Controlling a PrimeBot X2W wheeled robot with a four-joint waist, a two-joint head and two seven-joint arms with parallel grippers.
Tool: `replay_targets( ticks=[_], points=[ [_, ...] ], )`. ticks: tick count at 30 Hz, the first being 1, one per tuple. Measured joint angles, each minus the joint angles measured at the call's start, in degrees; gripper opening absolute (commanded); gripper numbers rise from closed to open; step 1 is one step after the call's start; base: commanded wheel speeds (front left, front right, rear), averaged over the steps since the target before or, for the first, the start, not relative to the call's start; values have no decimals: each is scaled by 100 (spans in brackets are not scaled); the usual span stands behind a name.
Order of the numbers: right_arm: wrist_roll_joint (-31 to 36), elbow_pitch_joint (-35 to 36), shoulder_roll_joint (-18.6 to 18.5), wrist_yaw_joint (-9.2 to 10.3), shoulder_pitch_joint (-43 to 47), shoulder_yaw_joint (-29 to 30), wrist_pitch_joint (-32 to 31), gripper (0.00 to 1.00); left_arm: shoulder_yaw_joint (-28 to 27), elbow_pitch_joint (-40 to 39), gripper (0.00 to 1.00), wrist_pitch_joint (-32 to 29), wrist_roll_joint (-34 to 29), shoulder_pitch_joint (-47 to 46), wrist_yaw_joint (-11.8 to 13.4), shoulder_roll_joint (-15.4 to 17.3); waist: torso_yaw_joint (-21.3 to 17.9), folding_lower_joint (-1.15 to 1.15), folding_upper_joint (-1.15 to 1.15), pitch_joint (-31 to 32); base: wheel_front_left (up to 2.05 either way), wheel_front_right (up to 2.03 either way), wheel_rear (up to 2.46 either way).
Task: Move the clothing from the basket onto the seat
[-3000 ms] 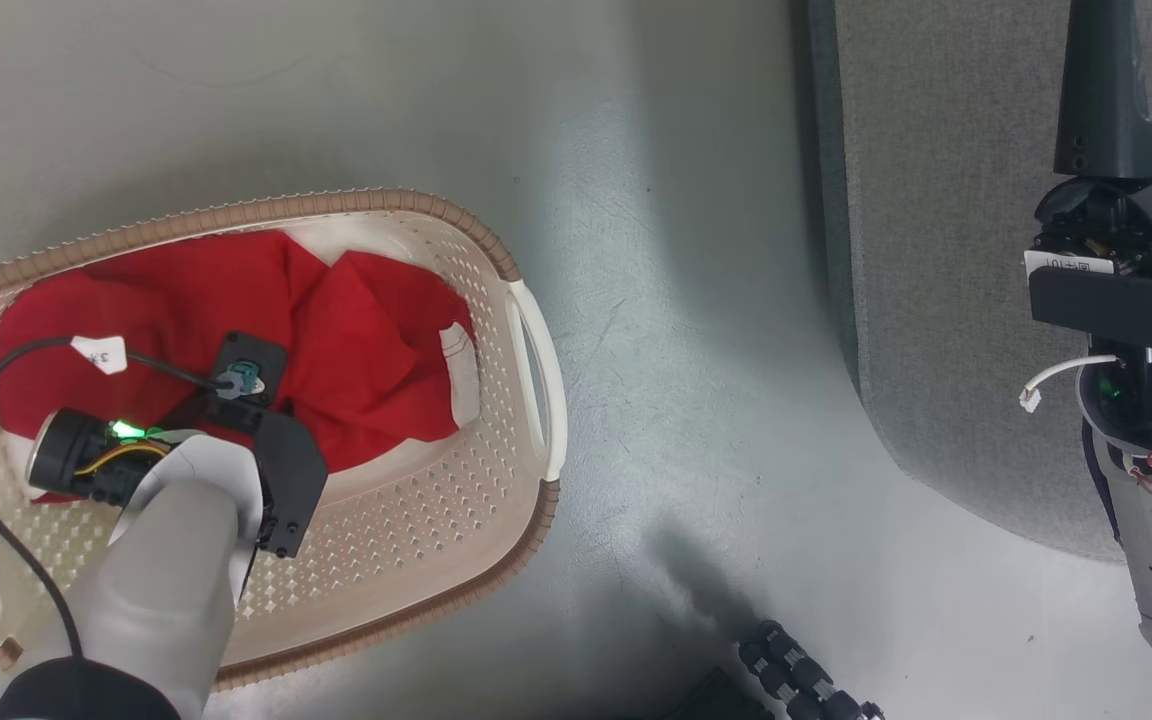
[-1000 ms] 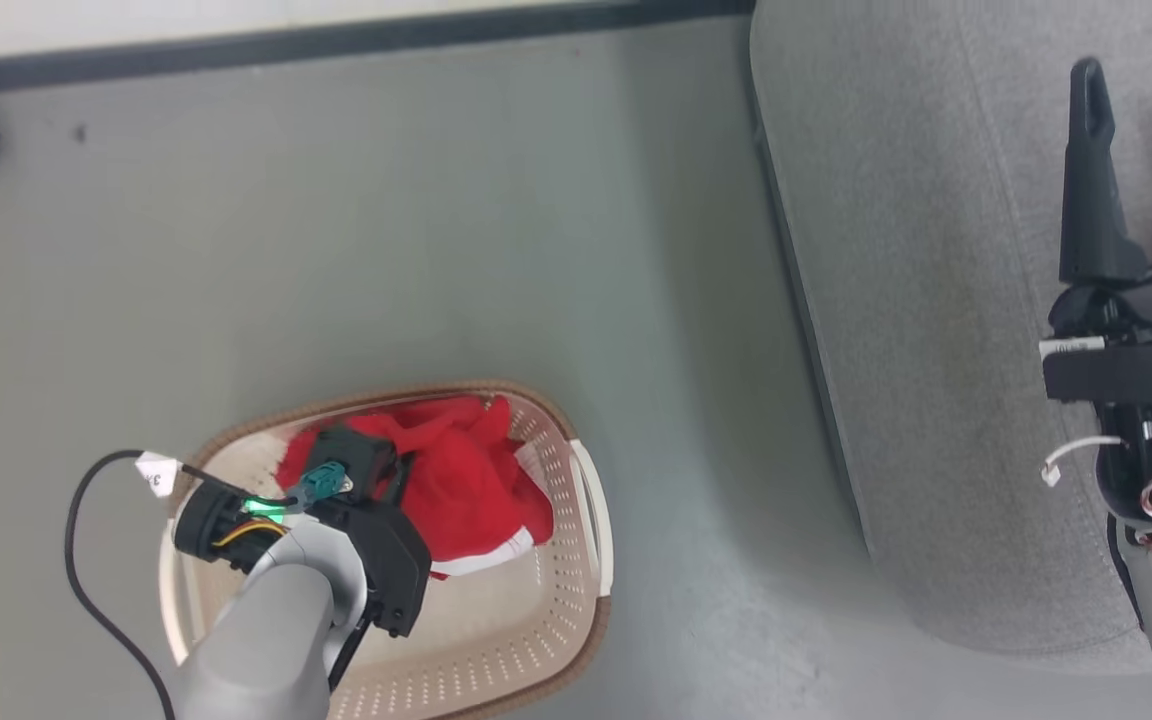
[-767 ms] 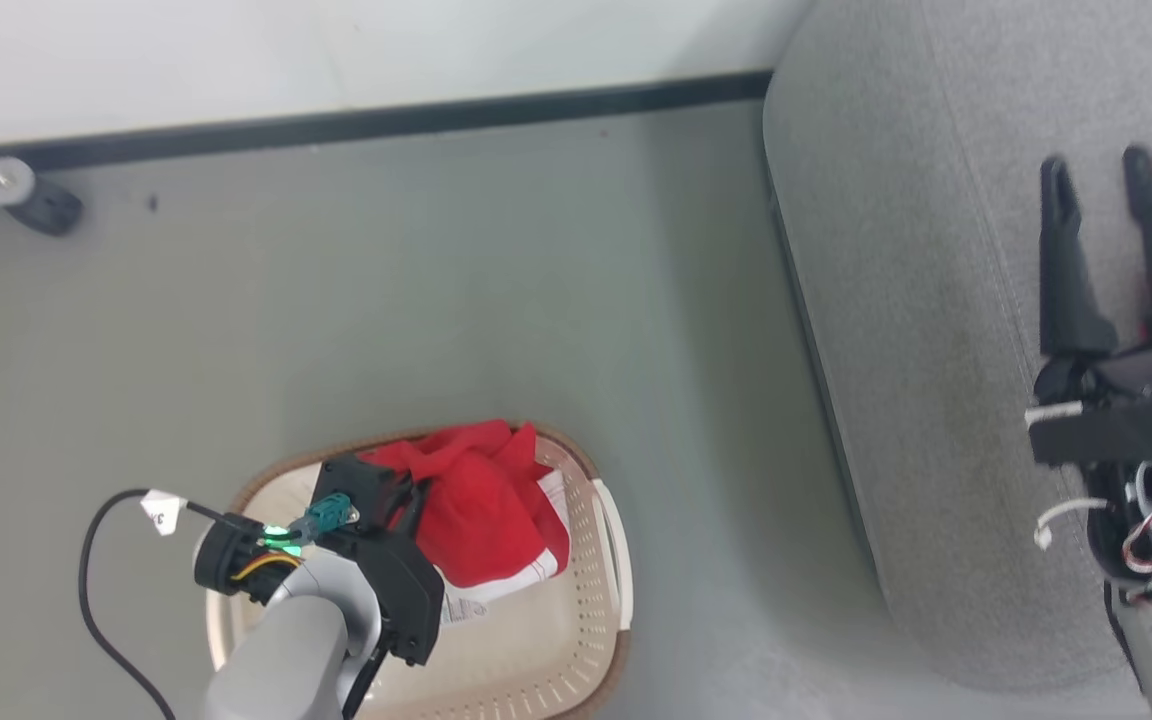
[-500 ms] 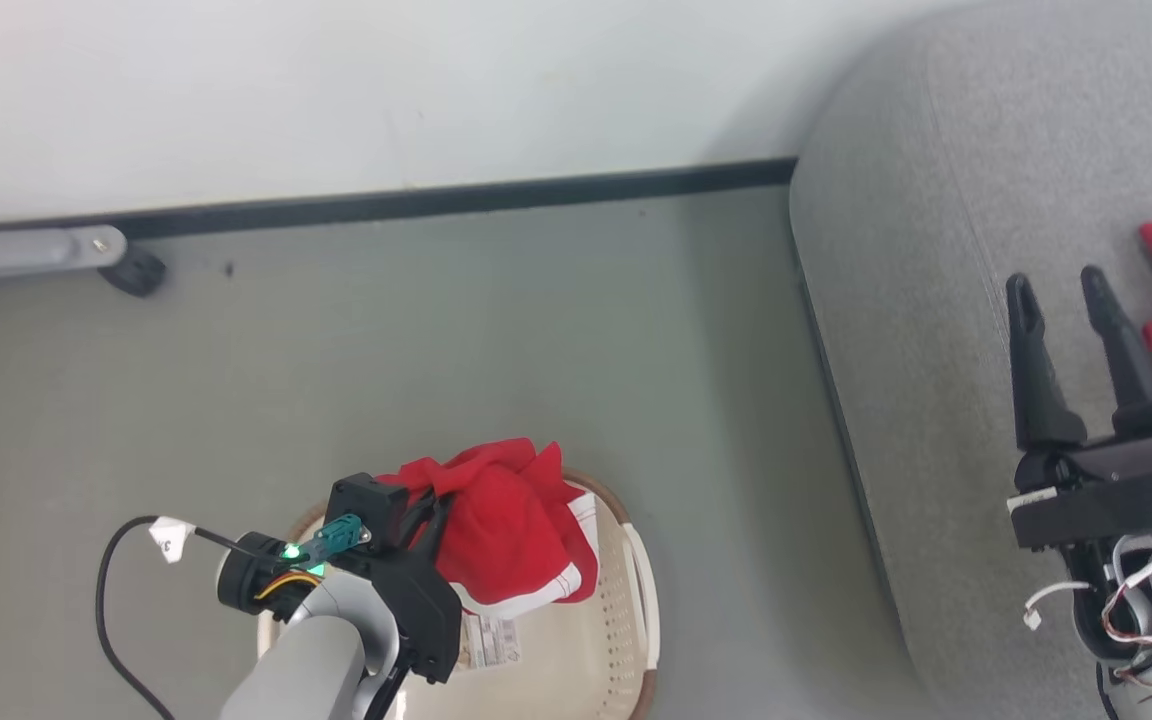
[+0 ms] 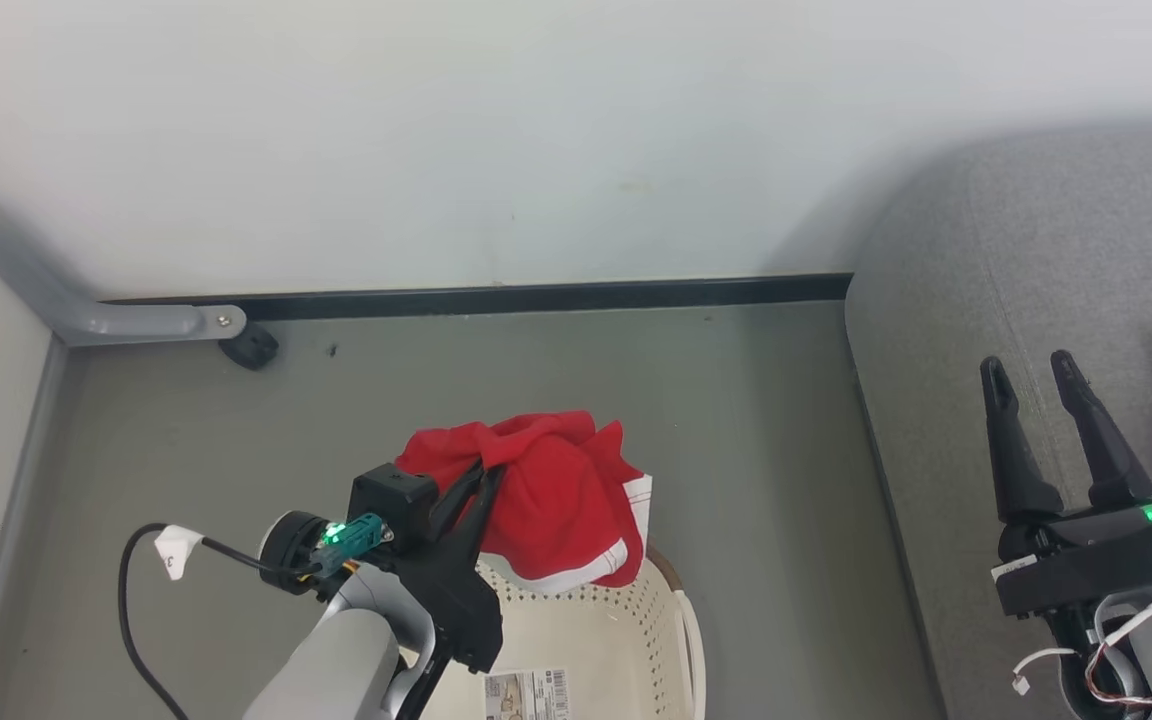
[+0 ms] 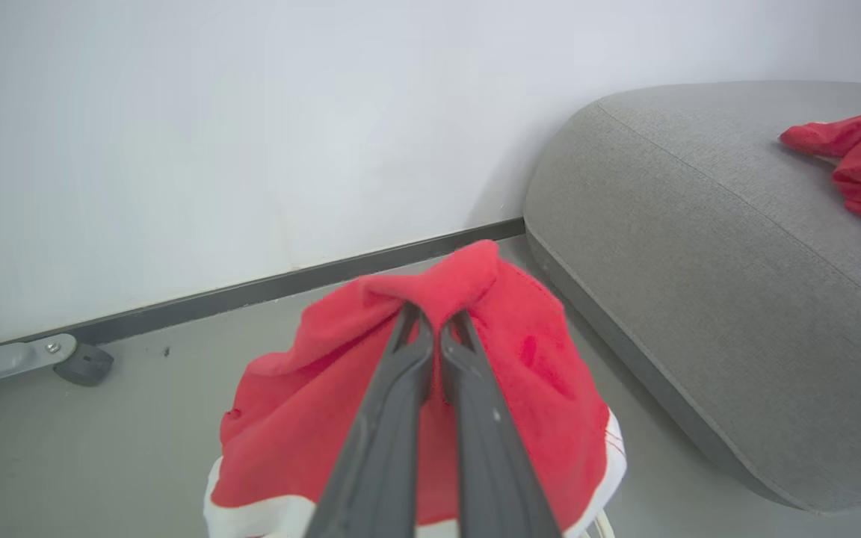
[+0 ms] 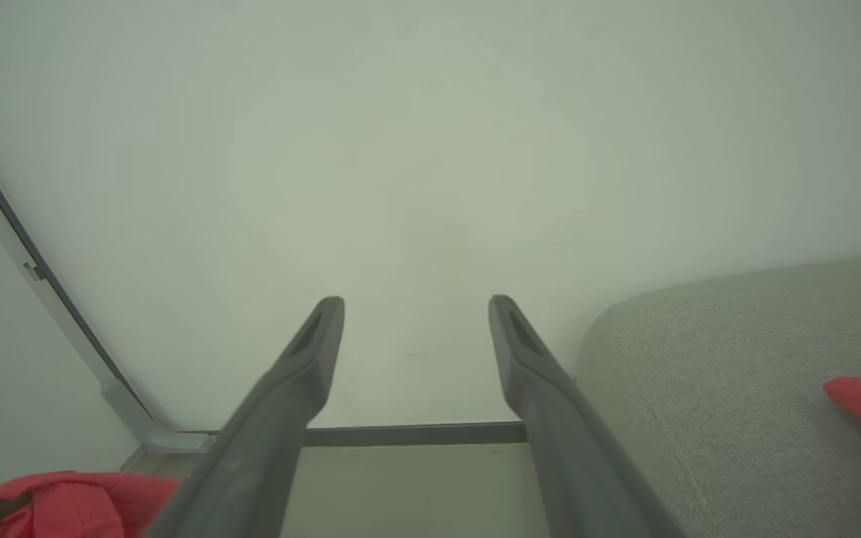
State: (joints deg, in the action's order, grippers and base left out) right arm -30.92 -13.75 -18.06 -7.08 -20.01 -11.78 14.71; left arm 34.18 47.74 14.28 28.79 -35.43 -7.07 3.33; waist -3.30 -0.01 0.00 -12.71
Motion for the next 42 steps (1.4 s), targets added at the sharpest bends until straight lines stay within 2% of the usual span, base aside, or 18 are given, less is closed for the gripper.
replay_targets(
  ticks=[12,20,27,33,36,39,42],
  points=[
    [-92,-2,80,0,274,-478,0,100,-99,-1359,0,2,-43,386,11,266,242,0,0,482,0,0,0],
    [-136,44,54,0,330,-887,0,100,-123,-2101,0,2,-123,456,138,405,275,1,1,638,0,0,0],
    [-143,175,-74,0,307,-1850,-1,100,-116,-2525,0,-4,-176,458,248,488,281,1,1,672,0,0,0],
    [-154,83,-241,0,141,-2436,-8,100,-85,-2846,0,-119,-185,458,285,500,300,1,1,680,0,0,0],
    [-252,35,-238,0,15,-2700,-35,100,-73,-2932,0,-167,-185,458,305,500,311,1,1,680,0,0,0],
    [-319,-294,-174,0,-278,-3297,-149,100,-60,-3119,0,-310,-185,456,313,499,348,1,1,676,0,0,0],
    [-428,-517,-58,0,-464,-3527,-188,100,-51,-3244,0,-382,-185,456,360,497,375,1,1,671,0,0,0]
  ],
)
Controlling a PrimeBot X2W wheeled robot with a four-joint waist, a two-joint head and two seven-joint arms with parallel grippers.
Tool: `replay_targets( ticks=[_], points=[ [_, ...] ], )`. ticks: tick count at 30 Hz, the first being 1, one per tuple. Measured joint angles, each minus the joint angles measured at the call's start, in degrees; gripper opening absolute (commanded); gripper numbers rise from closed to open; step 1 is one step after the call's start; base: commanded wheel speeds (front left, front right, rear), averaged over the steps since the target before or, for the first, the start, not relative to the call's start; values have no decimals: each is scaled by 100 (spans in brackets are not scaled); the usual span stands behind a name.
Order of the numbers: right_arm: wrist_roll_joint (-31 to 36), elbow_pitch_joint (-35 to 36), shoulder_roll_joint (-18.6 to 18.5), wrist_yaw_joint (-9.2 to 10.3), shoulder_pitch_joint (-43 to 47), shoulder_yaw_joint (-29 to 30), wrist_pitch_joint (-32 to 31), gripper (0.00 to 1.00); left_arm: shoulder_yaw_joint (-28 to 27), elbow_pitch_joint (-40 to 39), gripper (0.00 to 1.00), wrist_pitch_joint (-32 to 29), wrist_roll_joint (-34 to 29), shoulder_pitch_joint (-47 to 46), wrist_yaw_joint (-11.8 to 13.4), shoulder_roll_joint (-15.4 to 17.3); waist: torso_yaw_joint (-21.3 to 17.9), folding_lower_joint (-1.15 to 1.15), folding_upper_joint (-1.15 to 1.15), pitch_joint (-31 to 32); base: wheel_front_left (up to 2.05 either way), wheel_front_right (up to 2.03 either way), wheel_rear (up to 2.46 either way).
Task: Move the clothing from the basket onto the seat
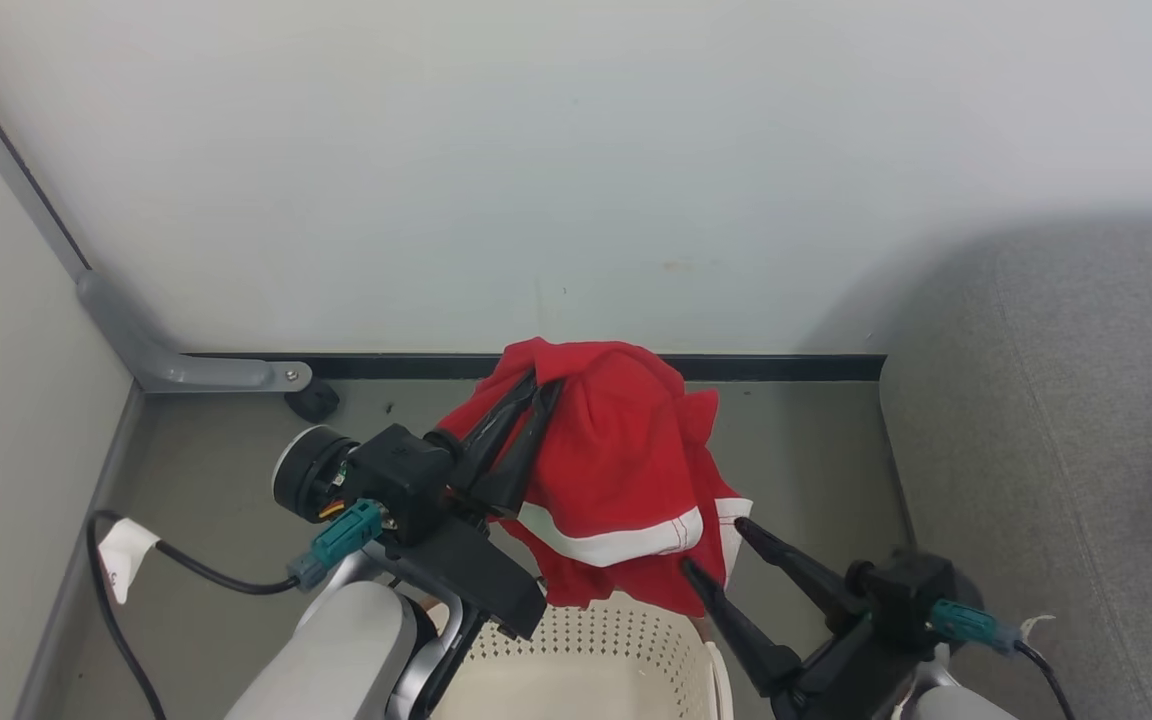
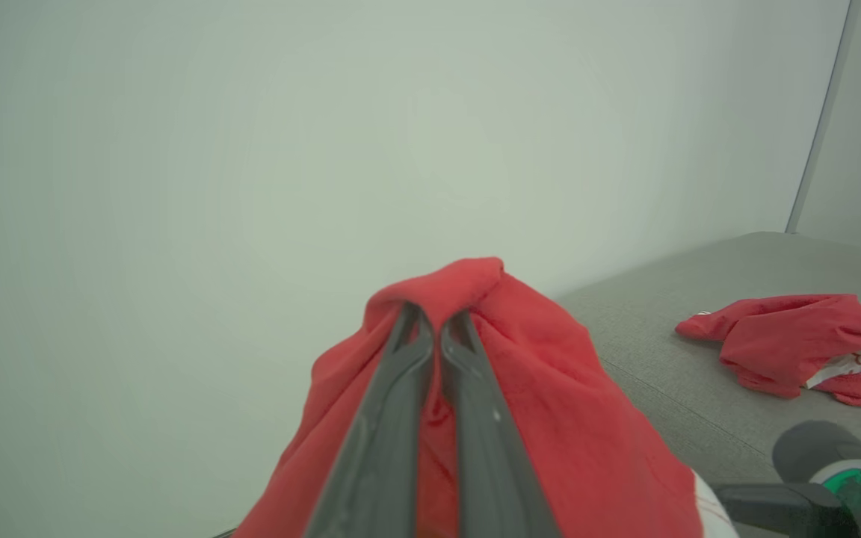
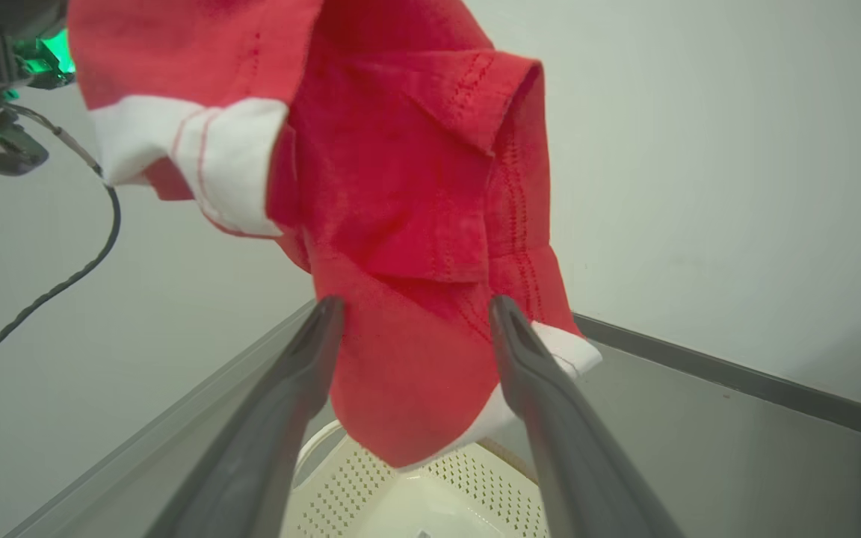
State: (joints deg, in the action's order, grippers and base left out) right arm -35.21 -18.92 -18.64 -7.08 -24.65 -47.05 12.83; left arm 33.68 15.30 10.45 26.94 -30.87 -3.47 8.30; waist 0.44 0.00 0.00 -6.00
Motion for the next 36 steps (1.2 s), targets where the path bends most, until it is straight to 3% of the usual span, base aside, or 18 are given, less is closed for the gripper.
replay_targets(
  ticks=[27,28,29,30,36],
  points=[
    [-641,-1753,623,0,-1384,-1294,-54,100,411,-568,0,-536,38,2,-14,-200,289,0,0,-95,0,0,0],
    [-644,-1792,649,0,-1418,-1336,-27,79,417,-572,0,-542,51,2,-14,-200,298,0,0,-95,0,0,0],
    [-665,-1830,679,0,-1454,-1359,-7,15,422,-575,0,-569,66,2,-14,-199,305,0,0,-95,0,0,0],
    [-682,-1853,709,0,-1488,-1380,-3,0,426,-575,0,-590,73,2,-14,-199,311,0,0,-94,0,0,0],
    [-849,-2017,755,0,-1569,-1432,91,0,416,-600,0,-643,76,2,-14,-189,318,0,0,-94,0,0,0]
  ],
)
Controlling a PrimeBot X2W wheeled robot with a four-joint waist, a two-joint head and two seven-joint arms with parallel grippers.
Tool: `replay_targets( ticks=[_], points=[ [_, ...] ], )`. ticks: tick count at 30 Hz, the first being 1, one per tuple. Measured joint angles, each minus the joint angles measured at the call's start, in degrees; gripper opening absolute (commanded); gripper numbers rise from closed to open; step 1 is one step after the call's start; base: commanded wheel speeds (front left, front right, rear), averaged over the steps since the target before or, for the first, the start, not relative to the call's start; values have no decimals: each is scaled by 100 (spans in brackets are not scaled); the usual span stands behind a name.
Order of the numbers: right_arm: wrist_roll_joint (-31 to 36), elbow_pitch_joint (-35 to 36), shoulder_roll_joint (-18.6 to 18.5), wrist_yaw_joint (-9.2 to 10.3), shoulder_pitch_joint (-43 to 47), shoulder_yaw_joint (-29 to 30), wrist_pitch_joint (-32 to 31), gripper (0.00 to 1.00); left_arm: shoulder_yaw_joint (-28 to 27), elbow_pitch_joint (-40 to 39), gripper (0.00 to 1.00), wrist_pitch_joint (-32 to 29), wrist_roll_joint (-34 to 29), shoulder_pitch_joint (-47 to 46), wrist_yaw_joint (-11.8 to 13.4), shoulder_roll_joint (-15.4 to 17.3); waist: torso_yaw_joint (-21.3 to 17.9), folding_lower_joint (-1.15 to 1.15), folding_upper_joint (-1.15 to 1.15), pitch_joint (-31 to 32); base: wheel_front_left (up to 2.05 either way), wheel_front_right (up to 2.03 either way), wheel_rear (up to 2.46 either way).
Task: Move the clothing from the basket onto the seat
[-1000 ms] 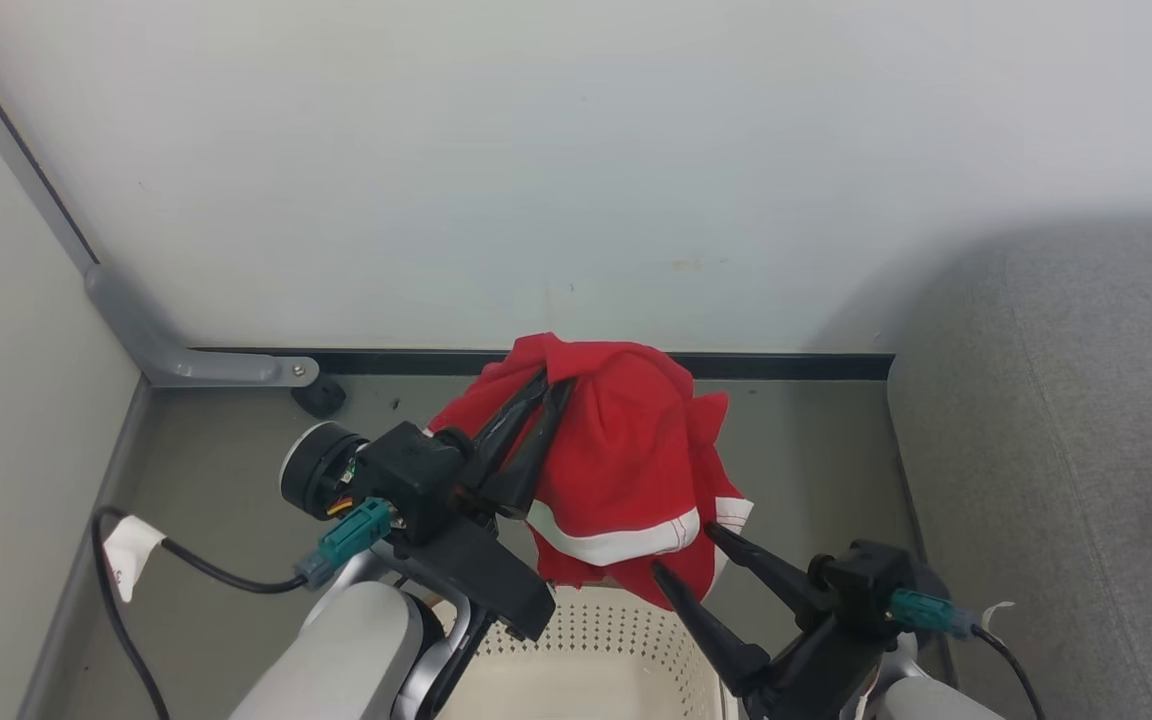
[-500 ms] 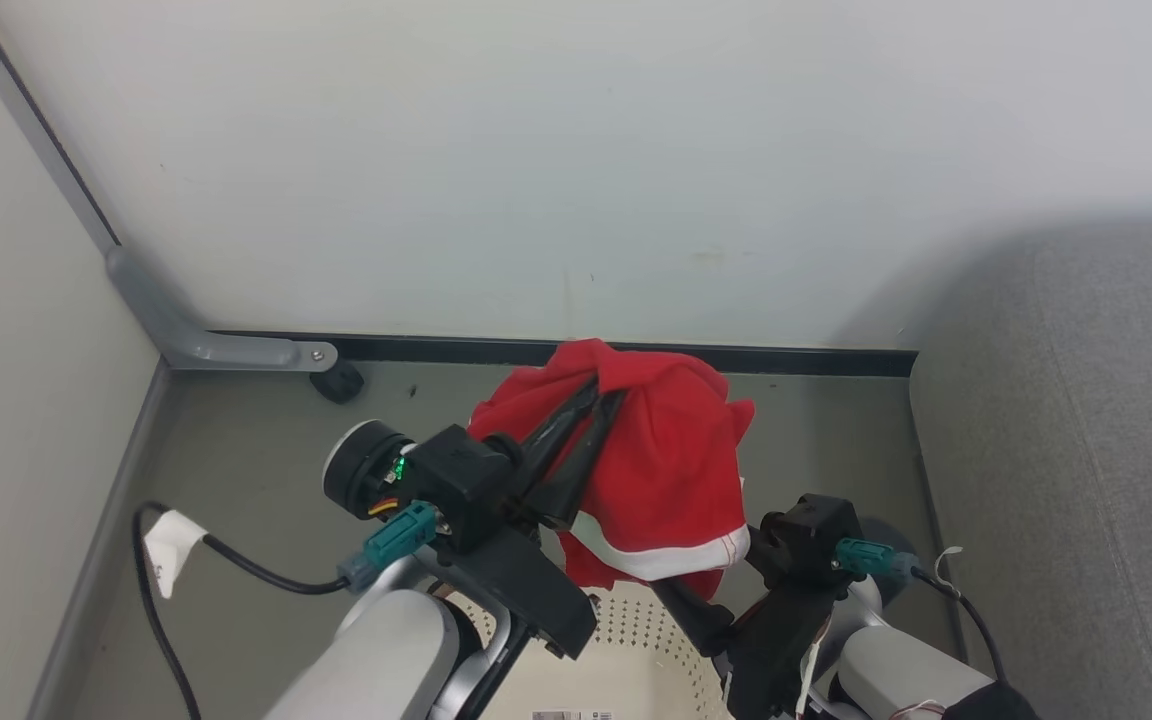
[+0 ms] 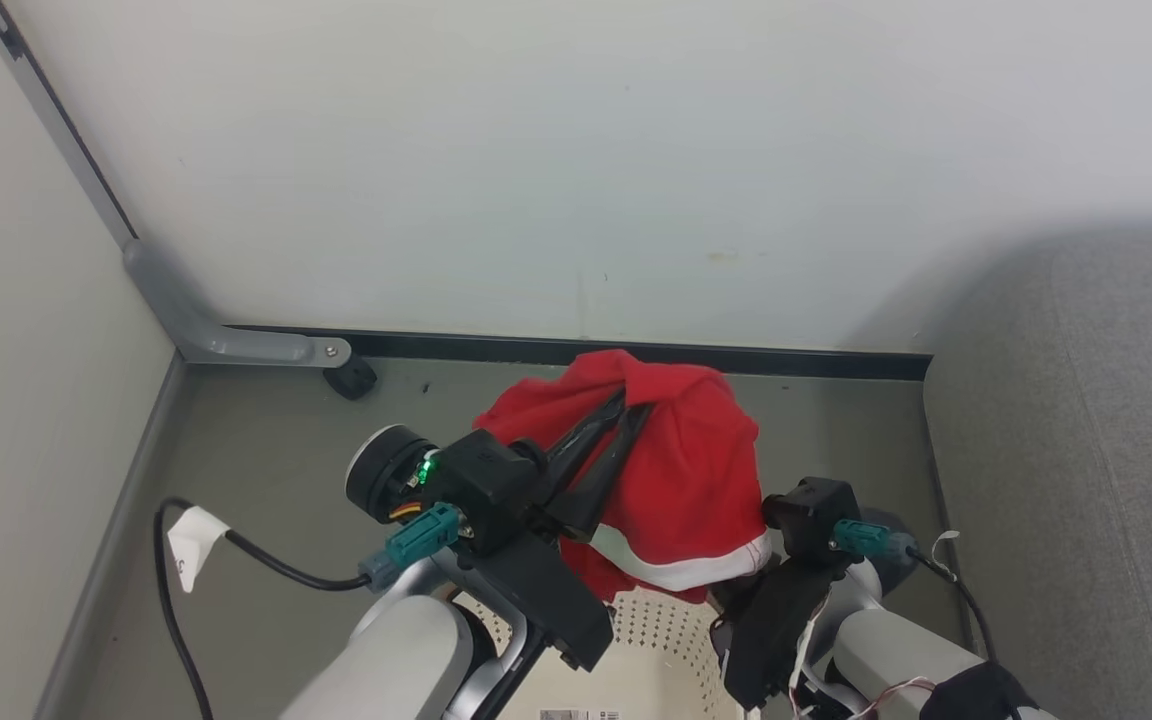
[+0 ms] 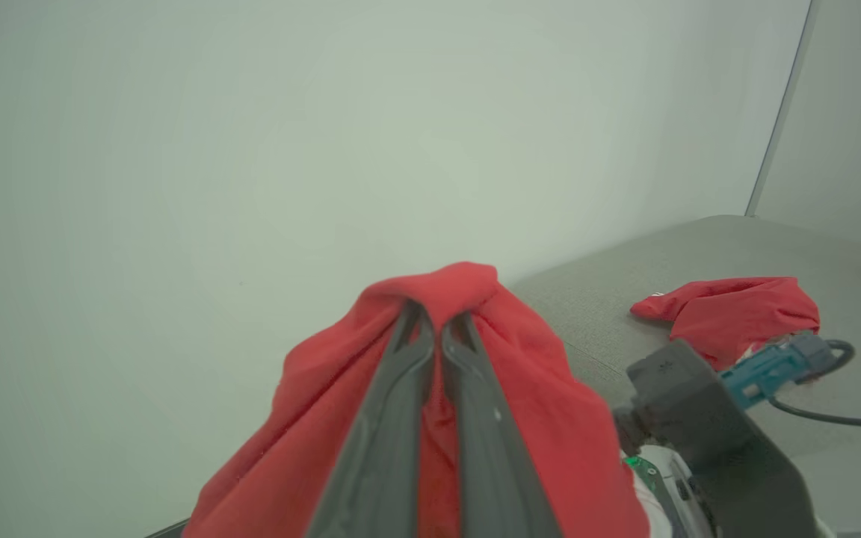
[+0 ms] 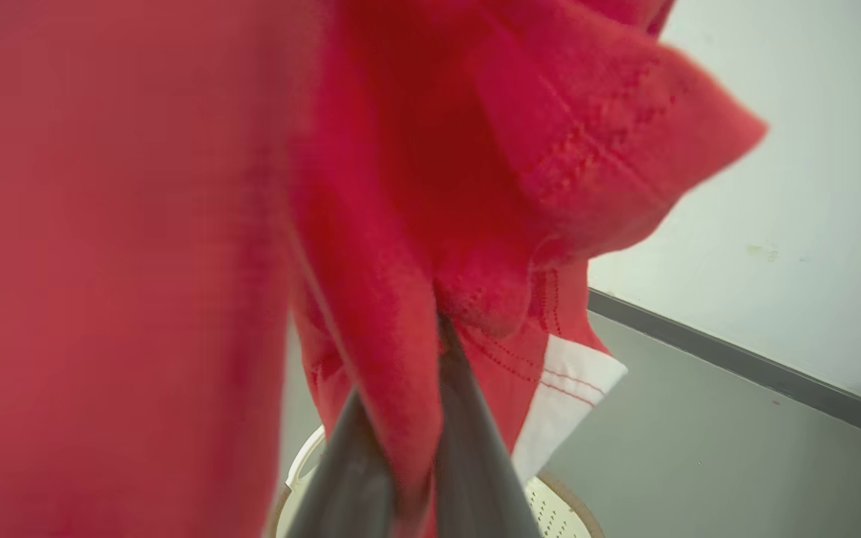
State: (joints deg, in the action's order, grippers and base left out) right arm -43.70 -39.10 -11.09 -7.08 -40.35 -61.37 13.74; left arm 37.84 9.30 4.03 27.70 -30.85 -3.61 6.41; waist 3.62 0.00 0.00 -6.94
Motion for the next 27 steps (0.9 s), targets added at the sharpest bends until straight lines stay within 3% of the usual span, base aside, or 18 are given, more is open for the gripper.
replay_targets(
  ticks=[12,13,15,16,27],
  points=[
    [-288,214,-210,0,-46,504,53,0,-220,125,0,-75,99,177,63,205,-176,0,0,-9,0,0,0],
    [-314,257,-256,0,-43,593,53,0,-223,125,7,-74,99,177,68,201,-192,0,0,-7,0,0,0],
    [-345,320,-319,0,-38,723,53,0,-259,134,49,-74,99,183,118,213,-225,0,0,-2,0,0,0],
    [-352,359,-332,0,-31,775,53,0,-277,133,100,-74,99,197,138,231,-247,0,0,2,0,0,0],
    [-376,669,-619,0,169,1419,53,0,-288,86,100,-74,100,335,167,300,-518,0,0,39,0,0,0]
  ],
)
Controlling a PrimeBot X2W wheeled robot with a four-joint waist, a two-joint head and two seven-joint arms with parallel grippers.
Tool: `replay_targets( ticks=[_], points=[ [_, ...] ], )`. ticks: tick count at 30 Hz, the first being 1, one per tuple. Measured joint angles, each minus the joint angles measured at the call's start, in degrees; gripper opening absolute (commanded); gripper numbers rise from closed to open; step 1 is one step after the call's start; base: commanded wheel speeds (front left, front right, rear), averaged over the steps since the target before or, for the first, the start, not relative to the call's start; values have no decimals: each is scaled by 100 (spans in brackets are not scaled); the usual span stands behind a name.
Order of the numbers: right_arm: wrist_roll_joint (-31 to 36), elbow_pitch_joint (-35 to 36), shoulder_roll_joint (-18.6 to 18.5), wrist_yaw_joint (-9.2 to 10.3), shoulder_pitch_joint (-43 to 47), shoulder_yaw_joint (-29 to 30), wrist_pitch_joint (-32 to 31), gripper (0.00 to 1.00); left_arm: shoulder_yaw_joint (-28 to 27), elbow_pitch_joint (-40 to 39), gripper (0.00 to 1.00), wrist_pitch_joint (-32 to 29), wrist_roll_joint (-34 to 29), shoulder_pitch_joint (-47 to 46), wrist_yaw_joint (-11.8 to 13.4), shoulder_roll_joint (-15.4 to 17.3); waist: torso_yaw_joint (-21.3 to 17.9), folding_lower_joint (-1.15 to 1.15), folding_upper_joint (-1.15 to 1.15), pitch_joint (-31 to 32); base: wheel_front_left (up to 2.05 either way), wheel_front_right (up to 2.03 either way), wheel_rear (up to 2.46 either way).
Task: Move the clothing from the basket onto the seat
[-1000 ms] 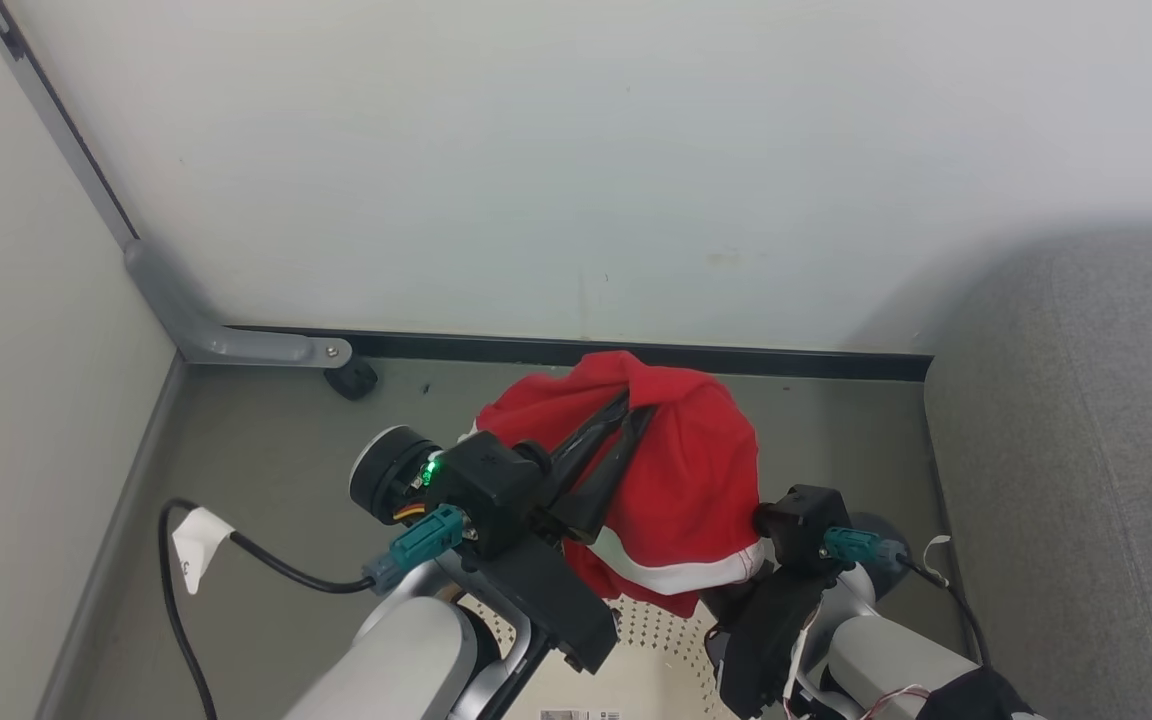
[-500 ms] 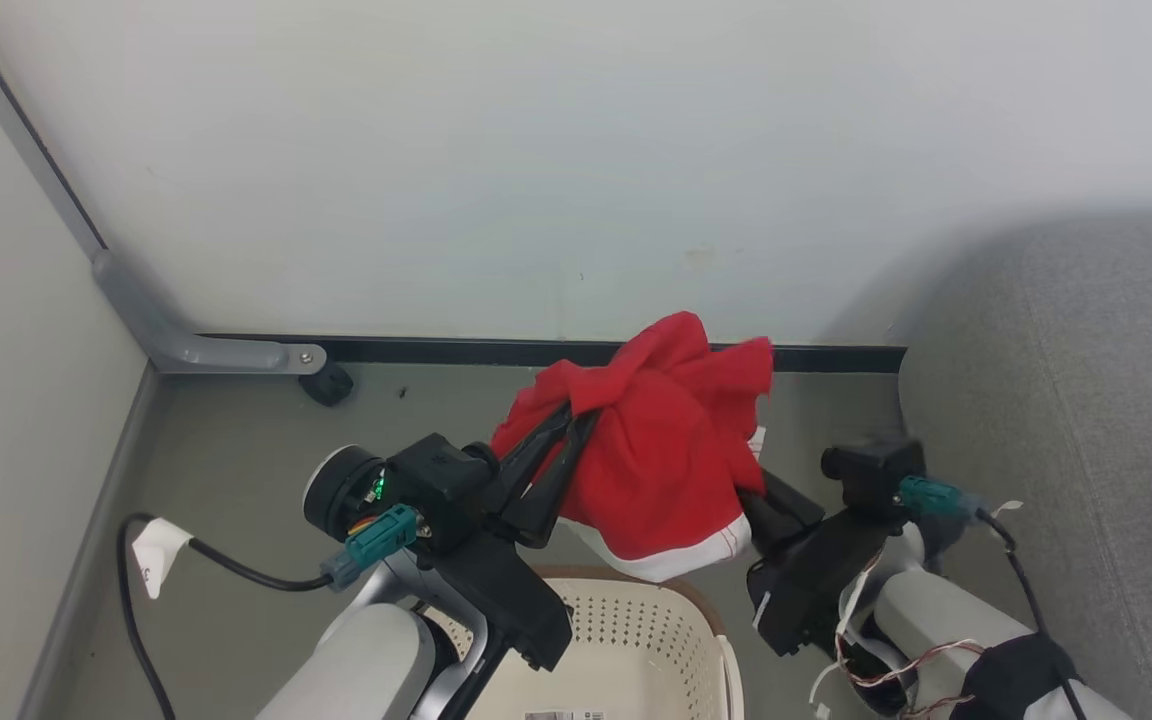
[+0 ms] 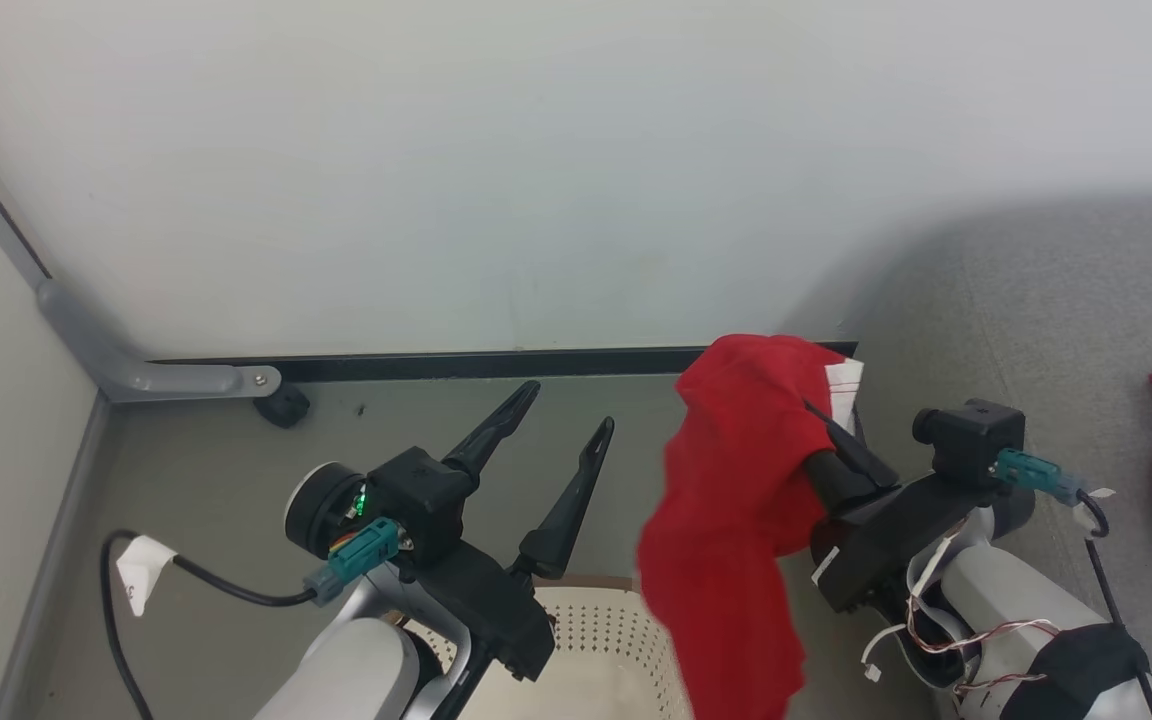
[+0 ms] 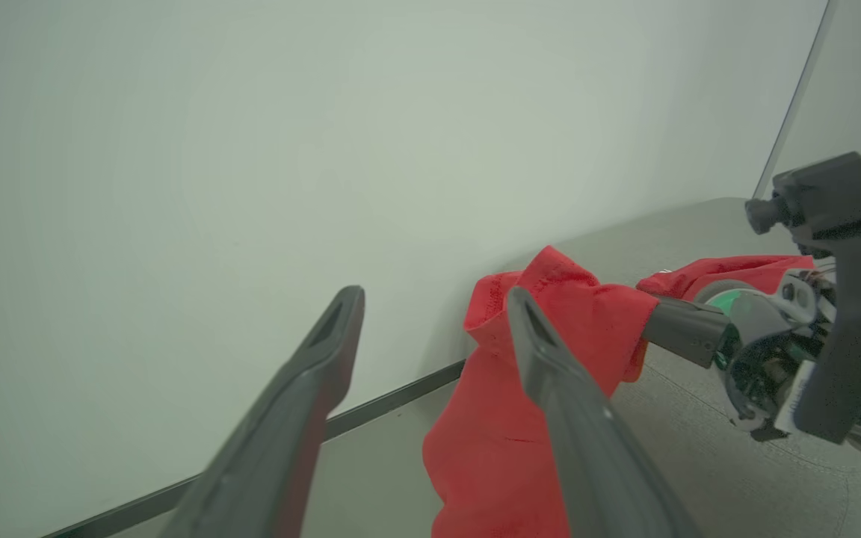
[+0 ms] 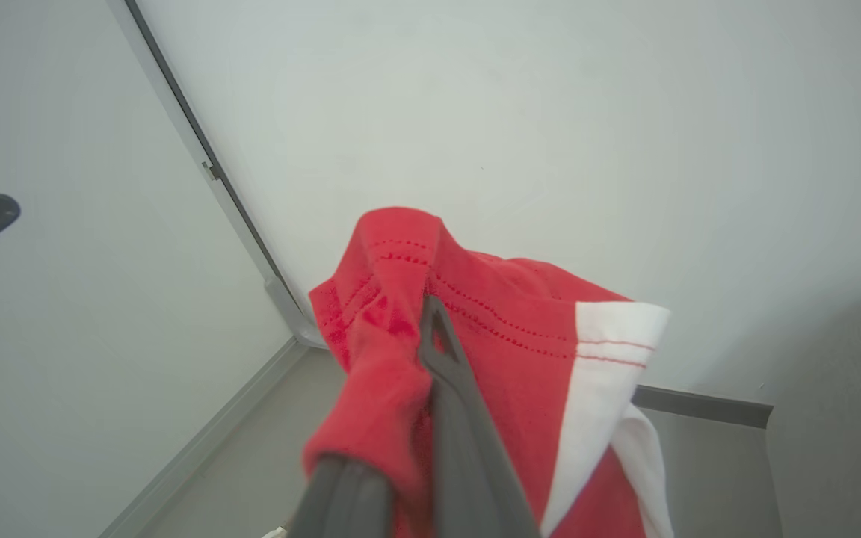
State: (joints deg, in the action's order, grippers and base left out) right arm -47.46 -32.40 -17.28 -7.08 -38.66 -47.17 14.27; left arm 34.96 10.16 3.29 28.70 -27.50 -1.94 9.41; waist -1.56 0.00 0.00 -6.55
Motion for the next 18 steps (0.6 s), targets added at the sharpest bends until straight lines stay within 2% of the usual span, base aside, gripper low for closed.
replay_targets(
  ticks=[18],
  points=[
    [312,712,-300,2,531,1261,1,0,98,-325,100,1,-1,217,-65,210,-803,0,0,-7,0,0,0]
  ],
)
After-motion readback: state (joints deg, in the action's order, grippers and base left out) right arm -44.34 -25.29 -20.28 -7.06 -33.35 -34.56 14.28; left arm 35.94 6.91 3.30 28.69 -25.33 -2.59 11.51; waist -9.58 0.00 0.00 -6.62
